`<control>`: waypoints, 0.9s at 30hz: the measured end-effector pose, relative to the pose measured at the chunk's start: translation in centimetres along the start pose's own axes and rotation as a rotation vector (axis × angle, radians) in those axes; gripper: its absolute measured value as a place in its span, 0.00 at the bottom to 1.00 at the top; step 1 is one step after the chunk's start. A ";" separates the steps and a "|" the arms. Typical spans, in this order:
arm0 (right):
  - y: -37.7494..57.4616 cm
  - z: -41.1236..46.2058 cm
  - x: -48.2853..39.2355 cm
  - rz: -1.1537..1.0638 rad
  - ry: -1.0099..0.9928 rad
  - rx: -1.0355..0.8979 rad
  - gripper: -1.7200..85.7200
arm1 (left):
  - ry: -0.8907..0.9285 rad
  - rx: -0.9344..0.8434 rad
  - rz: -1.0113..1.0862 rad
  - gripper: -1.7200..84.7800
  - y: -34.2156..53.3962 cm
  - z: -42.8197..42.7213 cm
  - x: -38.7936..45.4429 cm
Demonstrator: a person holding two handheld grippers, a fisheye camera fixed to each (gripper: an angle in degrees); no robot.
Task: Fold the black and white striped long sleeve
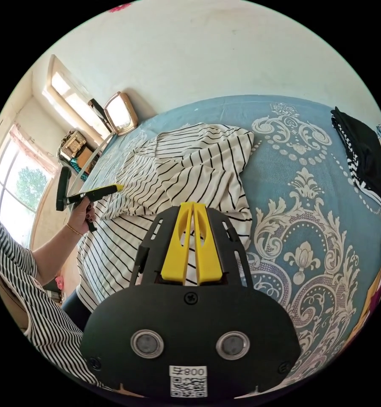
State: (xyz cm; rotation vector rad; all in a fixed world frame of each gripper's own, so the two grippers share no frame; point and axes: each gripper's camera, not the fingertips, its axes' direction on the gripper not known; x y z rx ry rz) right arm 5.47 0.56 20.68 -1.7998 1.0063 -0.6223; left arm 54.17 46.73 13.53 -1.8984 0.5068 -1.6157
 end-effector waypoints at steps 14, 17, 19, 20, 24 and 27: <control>-9.4 5.9 -6.8 -0.150 0.178 -0.205 0.02 | 0.071 0.046 -0.054 0.02 11.0 1.8 -6.0; -8.8 4.5 -5.7 -0.057 0.211 -0.176 0.02 | 0.119 0.050 -0.078 0.02 13.4 2.2 -7.1; -8.6 4.1 -6.1 -0.045 0.168 -0.170 0.02 | 0.126 0.050 -0.080 0.02 14.6 2.5 -7.3; -8.6 3.8 -7.2 -0.069 0.197 -0.156 0.02 | 0.123 0.048 -0.075 0.02 15.4 2.6 -7.3; -9.8 3.7 -12.1 -0.212 0.205 -0.118 0.02 | 0.118 0.071 -0.065 0.02 17.8 2.4 -7.1; -10.6 6.3 -13.7 -0.271 0.210 -0.165 0.02 | 0.088 0.090 -0.078 0.02 19.9 2.3 -7.5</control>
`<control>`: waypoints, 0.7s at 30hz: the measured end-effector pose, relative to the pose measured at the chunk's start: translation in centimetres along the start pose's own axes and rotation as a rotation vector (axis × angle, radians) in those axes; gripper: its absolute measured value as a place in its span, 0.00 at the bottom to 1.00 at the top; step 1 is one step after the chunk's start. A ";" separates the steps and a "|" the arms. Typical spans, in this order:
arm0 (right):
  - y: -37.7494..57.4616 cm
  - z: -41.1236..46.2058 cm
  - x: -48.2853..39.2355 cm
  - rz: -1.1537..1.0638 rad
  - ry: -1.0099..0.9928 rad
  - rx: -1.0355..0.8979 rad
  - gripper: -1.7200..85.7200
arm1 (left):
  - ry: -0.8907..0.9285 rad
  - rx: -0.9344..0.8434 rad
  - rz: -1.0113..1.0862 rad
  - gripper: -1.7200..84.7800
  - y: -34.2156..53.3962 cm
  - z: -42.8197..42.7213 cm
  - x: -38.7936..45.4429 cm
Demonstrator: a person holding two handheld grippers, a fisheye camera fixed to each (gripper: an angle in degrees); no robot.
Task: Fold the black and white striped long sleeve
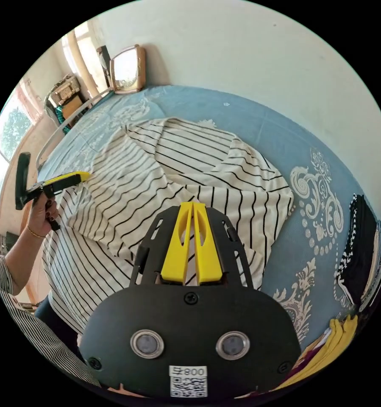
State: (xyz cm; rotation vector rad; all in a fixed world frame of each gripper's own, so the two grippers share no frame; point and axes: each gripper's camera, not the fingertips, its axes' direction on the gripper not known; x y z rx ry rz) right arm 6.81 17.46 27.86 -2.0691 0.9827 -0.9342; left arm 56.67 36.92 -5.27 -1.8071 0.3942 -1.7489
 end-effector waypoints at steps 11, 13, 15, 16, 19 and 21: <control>4.1 -1.0 4.5 0.114 -0.084 -0.078 0.02 | -0.011 -0.058 -0.028 0.02 7.1 1.6 -2.3; 5.1 -1.3 6.4 0.178 -0.185 -0.041 0.02 | 0.038 -0.071 -0.065 0.02 8.1 0.9 -2.6; 5.9 -3.1 7.6 0.195 -0.241 -0.039 0.02 | 0.060 -0.004 -0.068 0.02 9.9 -1.1 -2.5; 6.9 -5.0 8.2 0.226 -0.233 0.019 0.02 | 0.081 0.022 -0.064 0.02 11.3 -2.3 -2.5; 10.5 -8.0 9.8 0.278 -0.268 0.026 0.02 | 0.145 0.018 -0.093 0.02 15.6 -4.6 -3.1; 13.7 -9.8 10.3 0.306 -0.317 0.023 0.02 | 0.173 -0.008 -0.079 0.02 18.6 -6.0 -3.1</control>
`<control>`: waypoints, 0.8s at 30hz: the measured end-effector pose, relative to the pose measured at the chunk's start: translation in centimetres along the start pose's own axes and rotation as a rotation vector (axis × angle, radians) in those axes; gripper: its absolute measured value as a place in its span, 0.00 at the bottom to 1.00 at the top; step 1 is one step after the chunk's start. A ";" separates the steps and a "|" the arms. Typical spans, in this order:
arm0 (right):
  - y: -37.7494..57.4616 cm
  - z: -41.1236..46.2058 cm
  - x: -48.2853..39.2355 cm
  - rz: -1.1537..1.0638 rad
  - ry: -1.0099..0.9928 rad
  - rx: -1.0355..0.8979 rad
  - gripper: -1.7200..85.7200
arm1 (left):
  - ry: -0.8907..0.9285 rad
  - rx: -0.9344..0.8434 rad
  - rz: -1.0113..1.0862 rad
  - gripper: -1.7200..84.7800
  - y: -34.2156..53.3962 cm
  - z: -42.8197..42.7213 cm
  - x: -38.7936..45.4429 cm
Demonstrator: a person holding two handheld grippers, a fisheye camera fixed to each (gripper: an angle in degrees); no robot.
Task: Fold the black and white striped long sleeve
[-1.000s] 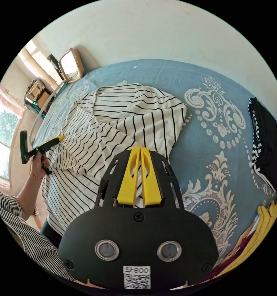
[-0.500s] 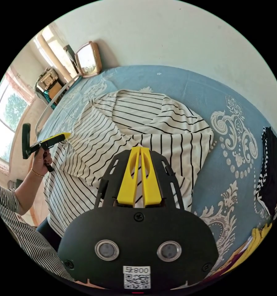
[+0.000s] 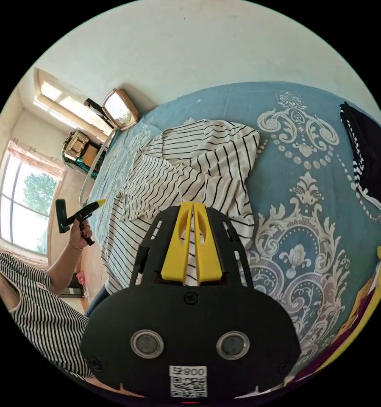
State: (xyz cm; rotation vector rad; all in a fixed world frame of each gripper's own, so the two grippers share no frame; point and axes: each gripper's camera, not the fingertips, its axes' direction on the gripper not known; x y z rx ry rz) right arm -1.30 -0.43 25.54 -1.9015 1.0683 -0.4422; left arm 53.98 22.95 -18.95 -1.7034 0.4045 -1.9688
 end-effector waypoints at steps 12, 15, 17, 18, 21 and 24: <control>25.9 -10.1 5.6 0.343 -0.221 -0.101 0.05 | 0.103 -0.145 -0.166 0.06 23.2 -6.7 -1.7; 30.6 -11.5 7.2 0.410 -0.299 -0.083 0.07 | 0.180 -0.149 -0.278 0.09 28.8 -7.2 -4.3; 33.4 -12.1 7.8 0.433 -0.331 -0.082 0.09 | 0.244 -0.153 -0.368 0.11 33.2 -6.8 -6.4; 34.0 -12.2 7.9 0.438 -0.340 -0.082 0.09 | 0.256 -0.154 -0.389 0.11 34.2 -6.7 -6.8; 36.9 -12.6 8.7 0.478 -0.378 -0.083 0.11 | 0.315 -0.123 -0.486 0.11 39.3 -6.6 -8.4; 39.5 -13.6 9.7 0.510 -0.396 -0.052 0.11 | 0.366 -0.126 -0.548 0.12 43.7 -6.0 -9.2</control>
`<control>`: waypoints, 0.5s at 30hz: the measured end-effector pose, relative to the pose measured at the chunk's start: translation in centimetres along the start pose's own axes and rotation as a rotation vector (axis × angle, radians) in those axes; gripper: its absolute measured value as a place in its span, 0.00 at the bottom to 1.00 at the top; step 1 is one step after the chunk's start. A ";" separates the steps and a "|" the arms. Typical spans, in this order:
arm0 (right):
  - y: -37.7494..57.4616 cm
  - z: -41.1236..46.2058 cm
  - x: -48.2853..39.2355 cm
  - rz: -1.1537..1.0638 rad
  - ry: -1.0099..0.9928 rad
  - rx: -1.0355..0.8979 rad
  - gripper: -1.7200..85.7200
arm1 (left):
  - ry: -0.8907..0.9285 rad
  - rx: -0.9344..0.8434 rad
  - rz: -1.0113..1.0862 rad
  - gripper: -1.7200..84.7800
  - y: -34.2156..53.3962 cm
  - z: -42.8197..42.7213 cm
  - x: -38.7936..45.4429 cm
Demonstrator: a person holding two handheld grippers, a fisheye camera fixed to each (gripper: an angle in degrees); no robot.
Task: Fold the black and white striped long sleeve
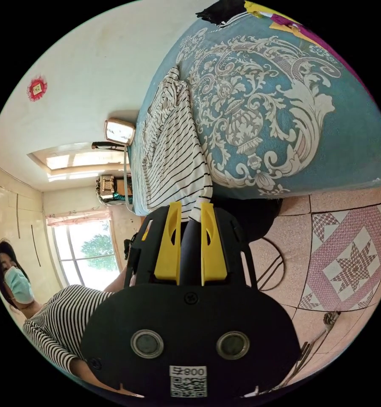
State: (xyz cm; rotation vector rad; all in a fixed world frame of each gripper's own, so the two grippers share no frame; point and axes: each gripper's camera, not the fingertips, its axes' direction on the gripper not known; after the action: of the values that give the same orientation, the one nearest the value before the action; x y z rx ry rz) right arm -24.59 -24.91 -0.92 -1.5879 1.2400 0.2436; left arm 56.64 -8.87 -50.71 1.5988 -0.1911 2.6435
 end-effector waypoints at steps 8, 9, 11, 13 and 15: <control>2.3 -1.0 4.3 0.075 -0.073 -0.022 0.12 | 0.048 -0.056 -0.081 0.13 5.7 2.8 -5.1; 2.4 -0.9 4.4 0.076 -0.071 -0.026 0.12 | 0.049 -0.061 -0.085 0.13 6.0 3.1 -5.3; 2.7 -0.7 4.7 0.090 -0.081 -0.033 0.12 | 0.048 -0.079 -0.096 0.13 6.7 4.4 -6.1; 2.9 -0.7 4.8 0.090 -0.091 -0.031 0.11 | 0.045 -0.080 -0.100 0.13 7.0 5.1 -6.6; 3.0 -0.6 4.7 0.095 -0.084 -0.046 0.10 | 0.045 -0.072 -0.101 0.13 7.1 5.7 -7.1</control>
State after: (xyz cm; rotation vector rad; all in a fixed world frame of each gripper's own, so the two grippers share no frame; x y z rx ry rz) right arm -25.09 -27.83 -5.70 -1.5439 1.2532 0.3976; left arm 64.28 -16.49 -54.97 1.4847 -0.1965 2.5639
